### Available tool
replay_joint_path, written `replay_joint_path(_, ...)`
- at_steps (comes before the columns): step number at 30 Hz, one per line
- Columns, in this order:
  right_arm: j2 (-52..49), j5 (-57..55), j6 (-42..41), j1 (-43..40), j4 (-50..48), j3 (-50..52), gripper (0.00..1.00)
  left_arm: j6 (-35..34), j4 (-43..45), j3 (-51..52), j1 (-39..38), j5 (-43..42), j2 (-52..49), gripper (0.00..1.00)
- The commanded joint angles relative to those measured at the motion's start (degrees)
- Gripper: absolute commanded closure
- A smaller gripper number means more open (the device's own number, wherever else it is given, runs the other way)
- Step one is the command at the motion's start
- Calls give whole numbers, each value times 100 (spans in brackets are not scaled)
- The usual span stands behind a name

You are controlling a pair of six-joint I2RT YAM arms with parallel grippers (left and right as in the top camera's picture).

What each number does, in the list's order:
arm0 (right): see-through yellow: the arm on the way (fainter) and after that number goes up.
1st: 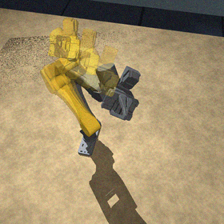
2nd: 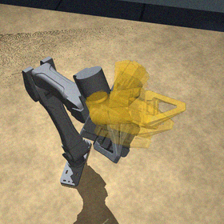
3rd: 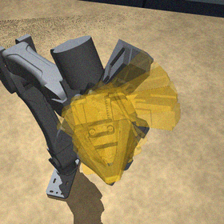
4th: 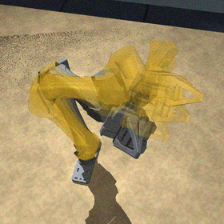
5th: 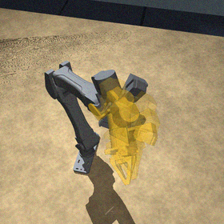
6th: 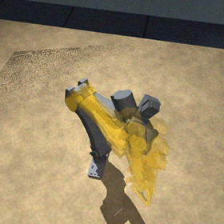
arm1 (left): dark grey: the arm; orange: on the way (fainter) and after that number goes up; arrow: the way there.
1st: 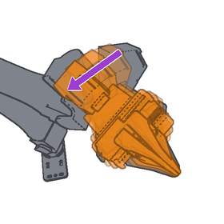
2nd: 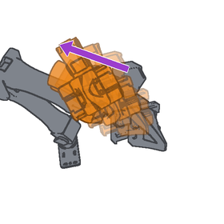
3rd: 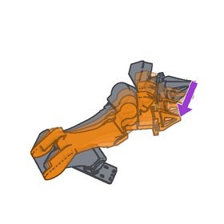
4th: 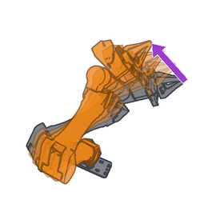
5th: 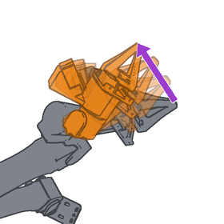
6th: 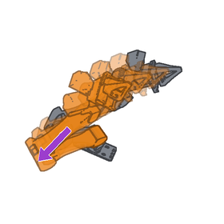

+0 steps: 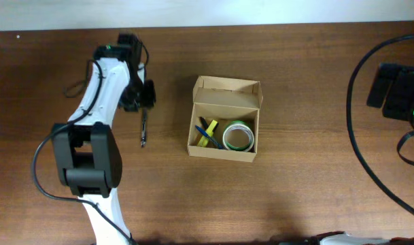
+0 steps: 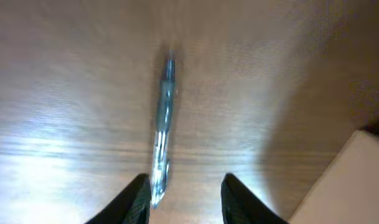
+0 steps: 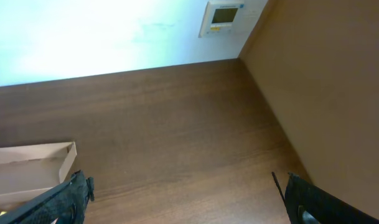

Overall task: Pack container
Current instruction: 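Move the left gripper over the grey pen, then grasp the grey pen with the left gripper and lift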

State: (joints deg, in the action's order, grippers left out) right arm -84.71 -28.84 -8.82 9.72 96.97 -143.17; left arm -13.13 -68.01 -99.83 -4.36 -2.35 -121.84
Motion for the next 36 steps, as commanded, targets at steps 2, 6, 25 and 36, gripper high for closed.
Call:
replay_joint_path(2,0,39,0,-42,33,15,1,-79,372,791,4,-179,-9,64)
replay_joint_path(6,0,39,0,-42,33,15,1,-76,678,1303,2,-177,-9,64)
replay_joint_path(25,0,39,0,-42,35,15,1,-13,1104,1596,2,17,-9,98)
replay_joint_path(36,0,42,0,-42,35,15,1,-7,1381,1569,2,153,-4,98)
